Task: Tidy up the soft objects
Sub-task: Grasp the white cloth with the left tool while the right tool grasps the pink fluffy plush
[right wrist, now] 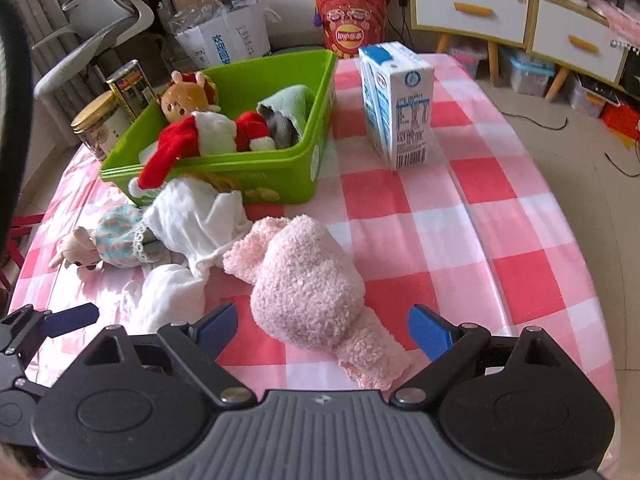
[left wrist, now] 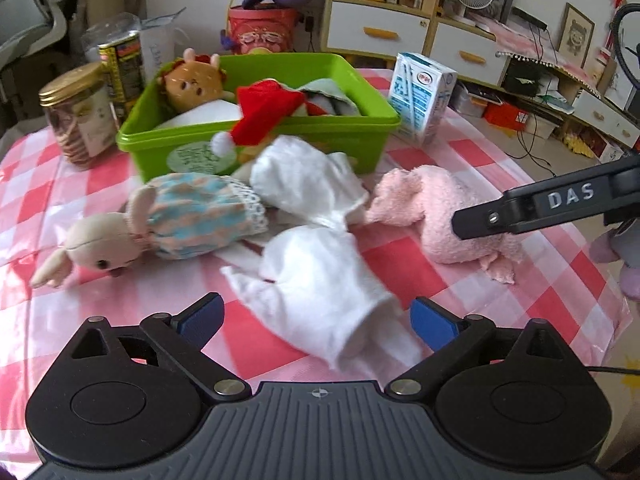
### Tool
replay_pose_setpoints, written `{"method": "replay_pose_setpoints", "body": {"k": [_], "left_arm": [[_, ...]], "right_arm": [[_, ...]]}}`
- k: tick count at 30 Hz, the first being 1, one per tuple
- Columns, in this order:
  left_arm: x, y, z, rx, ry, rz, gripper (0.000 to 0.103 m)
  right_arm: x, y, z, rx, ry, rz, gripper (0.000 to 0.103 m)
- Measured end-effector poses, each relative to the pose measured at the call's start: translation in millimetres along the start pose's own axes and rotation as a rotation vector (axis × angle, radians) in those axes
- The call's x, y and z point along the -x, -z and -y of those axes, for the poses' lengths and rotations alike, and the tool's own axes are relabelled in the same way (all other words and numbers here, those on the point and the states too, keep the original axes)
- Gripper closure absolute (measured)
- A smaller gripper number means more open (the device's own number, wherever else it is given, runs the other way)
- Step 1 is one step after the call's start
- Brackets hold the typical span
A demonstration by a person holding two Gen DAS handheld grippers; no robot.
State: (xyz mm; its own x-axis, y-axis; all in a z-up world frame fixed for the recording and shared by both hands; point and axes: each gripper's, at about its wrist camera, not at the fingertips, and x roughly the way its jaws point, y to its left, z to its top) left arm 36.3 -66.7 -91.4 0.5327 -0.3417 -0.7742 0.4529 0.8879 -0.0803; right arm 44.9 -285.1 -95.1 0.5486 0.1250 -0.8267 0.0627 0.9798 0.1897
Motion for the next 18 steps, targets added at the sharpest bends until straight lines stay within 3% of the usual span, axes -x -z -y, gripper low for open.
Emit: {"method": "replay_pose_setpoints", "body": {"k": [13,16,18], "left_arm": [[-16,-5,13,-0.006,0.042,-0.035,0.037],[-15,-6,9,0.010,0.045,-0.037,0.046],[-15,-7,5,0.024,0.048,-0.045,0.057]], "right_arm": [[-15,-5,4,-0.066,-0.002,-0.036,0.036],[-20,-5,5,-0.097,-0.019,-0.051,0.041],[-21,-6,5,-0.110,-0.023,-0.055,0.050]]}}
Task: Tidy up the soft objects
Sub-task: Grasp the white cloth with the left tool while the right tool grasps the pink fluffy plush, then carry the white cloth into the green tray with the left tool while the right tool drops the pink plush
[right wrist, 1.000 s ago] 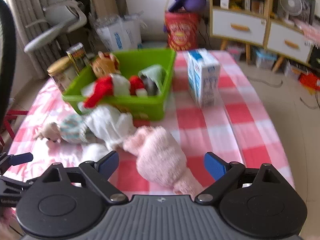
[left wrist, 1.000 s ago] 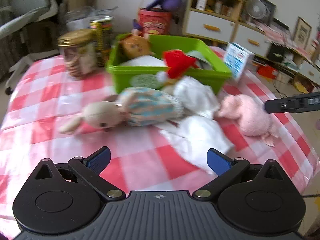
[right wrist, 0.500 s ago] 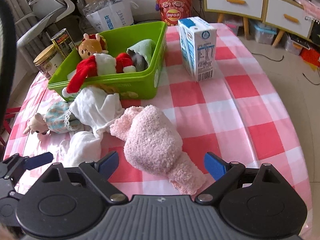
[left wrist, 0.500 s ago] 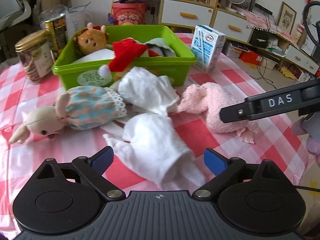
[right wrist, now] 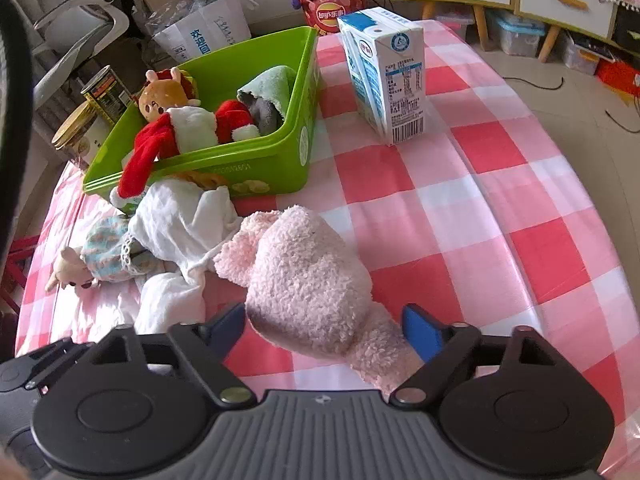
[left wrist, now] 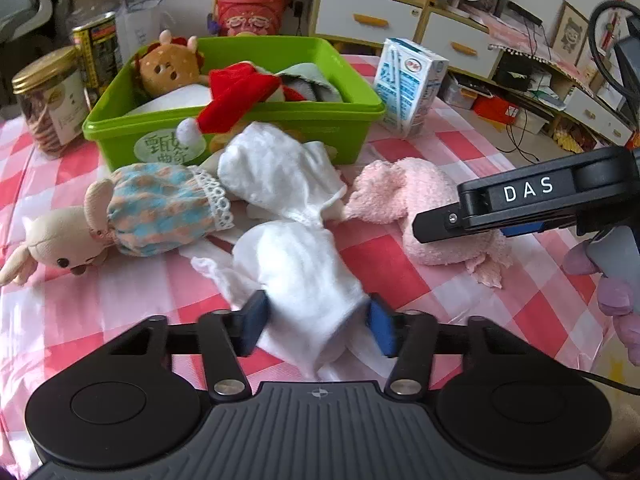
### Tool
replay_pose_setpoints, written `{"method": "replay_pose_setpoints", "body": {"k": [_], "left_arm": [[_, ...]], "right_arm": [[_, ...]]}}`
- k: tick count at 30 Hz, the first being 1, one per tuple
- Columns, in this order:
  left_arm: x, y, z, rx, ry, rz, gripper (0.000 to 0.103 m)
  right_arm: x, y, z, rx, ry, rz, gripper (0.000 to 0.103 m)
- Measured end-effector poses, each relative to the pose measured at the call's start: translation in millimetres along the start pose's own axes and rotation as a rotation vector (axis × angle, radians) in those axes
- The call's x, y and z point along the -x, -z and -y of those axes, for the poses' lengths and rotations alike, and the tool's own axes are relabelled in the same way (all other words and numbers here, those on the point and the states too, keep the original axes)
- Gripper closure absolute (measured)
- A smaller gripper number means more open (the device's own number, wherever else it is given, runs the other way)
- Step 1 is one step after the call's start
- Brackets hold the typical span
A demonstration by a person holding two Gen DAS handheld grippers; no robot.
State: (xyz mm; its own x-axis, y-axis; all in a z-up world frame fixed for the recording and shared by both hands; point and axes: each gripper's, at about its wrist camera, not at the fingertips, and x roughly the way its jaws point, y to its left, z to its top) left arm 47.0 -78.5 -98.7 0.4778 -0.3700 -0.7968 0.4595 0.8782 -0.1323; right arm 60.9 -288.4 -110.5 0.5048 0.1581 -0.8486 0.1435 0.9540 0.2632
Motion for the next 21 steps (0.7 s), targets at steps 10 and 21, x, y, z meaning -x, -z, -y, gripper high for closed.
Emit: {"method": "replay_pose_setpoints", "body": {"k": [10,21], "left_arm": [[12,-6,-15,0.063,0.023,-0.012,0.080],[45,-9,-27,0.070,0.038,0.033,0.086]], "right_arm": [[4,1,-9,0.037,-0.010,0.006,0.072],[38,-4,-5,-0.038,-0.098,0.041,0.074]]}}
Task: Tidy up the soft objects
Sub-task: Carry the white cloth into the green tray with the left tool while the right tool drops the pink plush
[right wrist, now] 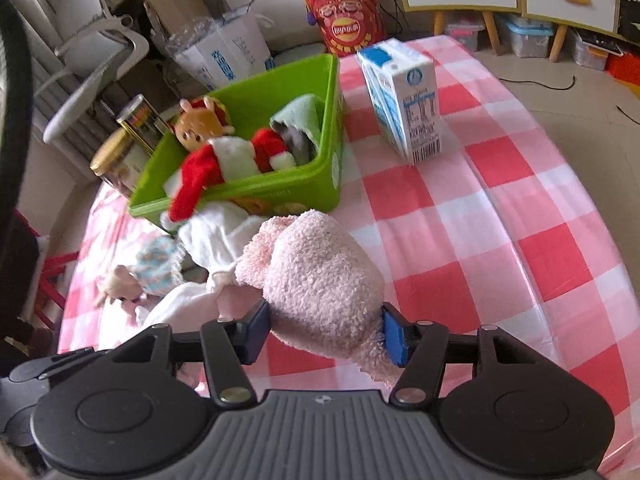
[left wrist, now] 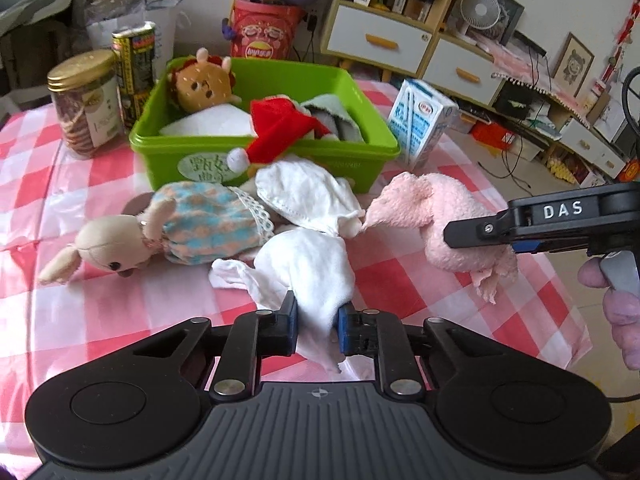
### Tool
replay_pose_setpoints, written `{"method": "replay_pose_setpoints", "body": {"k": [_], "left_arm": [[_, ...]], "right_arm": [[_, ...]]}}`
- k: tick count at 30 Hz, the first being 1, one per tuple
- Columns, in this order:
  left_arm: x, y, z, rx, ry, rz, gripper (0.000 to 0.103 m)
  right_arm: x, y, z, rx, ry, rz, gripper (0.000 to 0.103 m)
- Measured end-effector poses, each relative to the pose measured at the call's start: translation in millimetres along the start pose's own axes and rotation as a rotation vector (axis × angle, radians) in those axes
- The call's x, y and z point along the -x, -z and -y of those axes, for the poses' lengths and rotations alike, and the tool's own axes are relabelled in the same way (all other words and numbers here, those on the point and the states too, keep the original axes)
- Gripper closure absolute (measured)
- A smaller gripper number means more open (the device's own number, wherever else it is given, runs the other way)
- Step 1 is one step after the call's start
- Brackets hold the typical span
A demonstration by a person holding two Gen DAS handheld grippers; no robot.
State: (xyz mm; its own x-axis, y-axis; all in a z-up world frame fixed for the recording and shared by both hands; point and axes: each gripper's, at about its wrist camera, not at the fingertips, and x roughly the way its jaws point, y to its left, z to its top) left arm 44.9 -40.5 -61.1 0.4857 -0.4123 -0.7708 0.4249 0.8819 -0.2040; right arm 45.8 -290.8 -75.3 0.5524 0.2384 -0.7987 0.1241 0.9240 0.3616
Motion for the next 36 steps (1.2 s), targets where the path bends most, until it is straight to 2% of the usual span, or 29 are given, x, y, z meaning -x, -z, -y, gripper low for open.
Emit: {"method": "replay_pose_setpoints", "body": {"k": [10,21,27,36], "left_arm": [[31,-6,-13,0.042,0.019,0.073,0.087],[46,-13,-14,0.063,0.036,0.129,0.088],[61,-21,-16,0.074,0.051,0.191,0.088],[62,-36,-25,0.112,0.046,0.227,0.088]], "right_arm": [[20,-6,-4,-0.042,-0.039,0.050,0.074],[31,-13,-11,-0.062,-0.084,0.087,0.074],[36,-19,-16,-0.090,-0.115,0.115,0.074],[40,-35,-33,-0.099,-0.139,0.177,0.073]]}}
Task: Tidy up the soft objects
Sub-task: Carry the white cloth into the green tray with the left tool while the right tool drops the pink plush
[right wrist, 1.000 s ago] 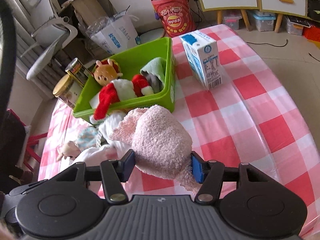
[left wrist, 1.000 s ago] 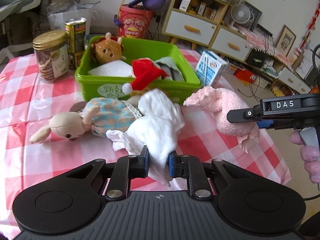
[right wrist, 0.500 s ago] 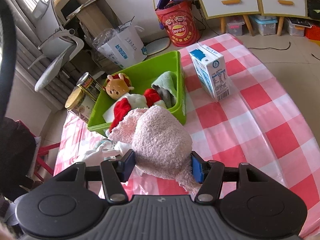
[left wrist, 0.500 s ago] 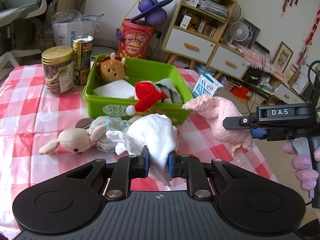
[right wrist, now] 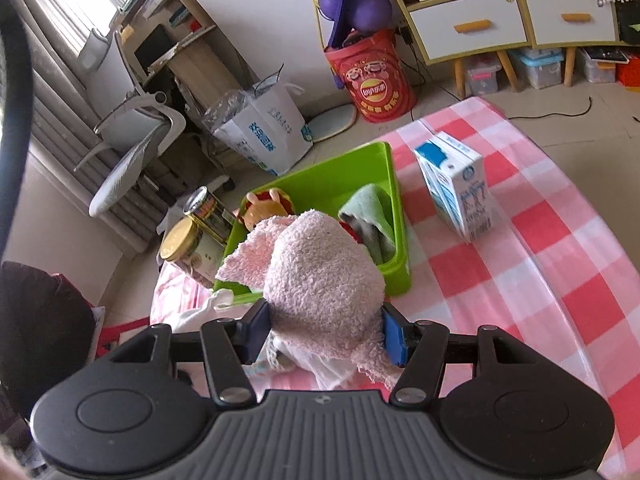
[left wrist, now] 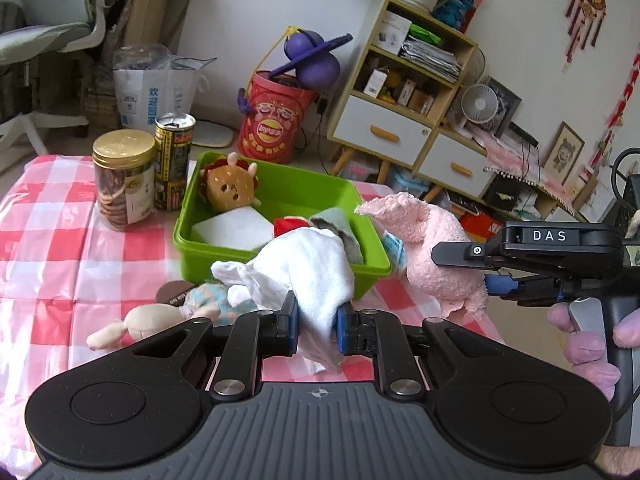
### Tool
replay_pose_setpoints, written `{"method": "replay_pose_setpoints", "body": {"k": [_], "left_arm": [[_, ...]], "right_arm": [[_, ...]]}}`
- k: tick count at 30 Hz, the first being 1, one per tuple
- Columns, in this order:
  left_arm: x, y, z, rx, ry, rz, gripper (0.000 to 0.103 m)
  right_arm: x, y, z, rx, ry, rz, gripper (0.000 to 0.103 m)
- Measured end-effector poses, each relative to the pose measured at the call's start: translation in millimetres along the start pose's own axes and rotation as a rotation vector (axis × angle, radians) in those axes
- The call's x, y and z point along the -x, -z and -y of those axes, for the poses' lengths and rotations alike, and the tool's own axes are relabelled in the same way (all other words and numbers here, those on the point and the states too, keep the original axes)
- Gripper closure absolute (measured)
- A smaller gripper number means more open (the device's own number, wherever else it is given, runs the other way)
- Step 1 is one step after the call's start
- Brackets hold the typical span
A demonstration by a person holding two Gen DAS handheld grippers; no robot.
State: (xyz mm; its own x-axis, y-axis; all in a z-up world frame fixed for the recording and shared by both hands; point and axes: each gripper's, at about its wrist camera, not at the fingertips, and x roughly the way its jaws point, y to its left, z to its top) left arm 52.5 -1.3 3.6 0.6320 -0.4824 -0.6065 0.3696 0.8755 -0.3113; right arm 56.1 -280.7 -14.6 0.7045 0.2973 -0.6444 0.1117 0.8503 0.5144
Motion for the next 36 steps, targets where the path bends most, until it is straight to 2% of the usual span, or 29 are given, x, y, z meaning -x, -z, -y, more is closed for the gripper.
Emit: {"method": "replay_pose_setpoints", "body": {"k": [6,11,16,24,28,36], "left_arm": [[-6,-12,-3,-0.006,-0.030,0.028,0.087],[-21,-28,-7,-0.015,-0.045,0.038,0.087],[-52,-52,-11,-0.026,-0.040,0.040,0.087],[-103,-81,-18,-0.014,-0.025,0.027,0.087],[-128,-86,-17,-0.039,-0.008,0.020,0.087],[-175,-89,-22,-0.066,-0.006,-0.019,0.086]], "right_arm": [[-9,-10,-6,-0.017,-0.015,0.028,0.073],[-24,-19,-10,-0.009,0.027,0.035,0.073],[-44,-39,-17,-0.023,0.043,0.038,0.073],[-81,-71,-30,-0.020,0.068,0.093,0.073],[-99,-79,-26,-0.031,0.081,0.107,0.073],[-128,-86,-16,-0.049,0.054,0.131,0.073]]}}
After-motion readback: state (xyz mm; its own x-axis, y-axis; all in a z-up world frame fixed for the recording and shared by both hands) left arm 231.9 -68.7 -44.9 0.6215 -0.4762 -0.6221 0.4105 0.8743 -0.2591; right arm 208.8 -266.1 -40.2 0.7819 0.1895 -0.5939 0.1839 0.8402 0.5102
